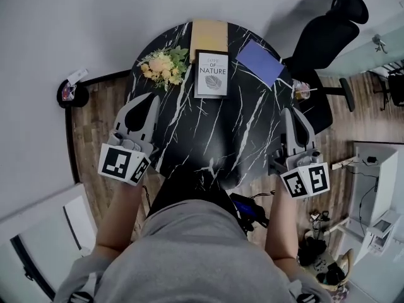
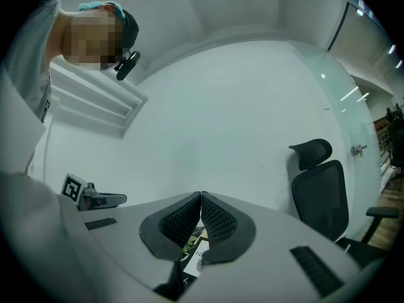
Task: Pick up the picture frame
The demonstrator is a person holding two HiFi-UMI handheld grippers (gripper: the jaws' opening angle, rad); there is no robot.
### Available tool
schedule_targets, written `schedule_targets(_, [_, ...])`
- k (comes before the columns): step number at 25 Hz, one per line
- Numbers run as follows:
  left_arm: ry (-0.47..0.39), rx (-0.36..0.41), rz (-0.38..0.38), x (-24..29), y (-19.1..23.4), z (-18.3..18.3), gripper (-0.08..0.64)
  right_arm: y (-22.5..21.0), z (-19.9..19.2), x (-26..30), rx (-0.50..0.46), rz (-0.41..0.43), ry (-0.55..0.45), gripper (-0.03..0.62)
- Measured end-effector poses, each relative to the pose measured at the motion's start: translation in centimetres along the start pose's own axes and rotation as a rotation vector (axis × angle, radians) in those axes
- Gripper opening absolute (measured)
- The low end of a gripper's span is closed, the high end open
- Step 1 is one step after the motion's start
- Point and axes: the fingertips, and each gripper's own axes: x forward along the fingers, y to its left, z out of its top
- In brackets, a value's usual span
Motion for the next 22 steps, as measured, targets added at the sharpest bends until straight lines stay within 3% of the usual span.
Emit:
schedule_targets(13, [0.012, -0.032, 0.085, 2.5, -0.1, -2.4, 0.008, -4.0, -2.8, 2.3, 0.064, 0.051, 0.043, 0.025])
schedule_targets(22, [0.046, -0.037, 0.095, 5.0, 0.1, -4.2, 0.008, -5.1, -5.2, 5.1, 0.103, 0.1, 0.082, 0.025])
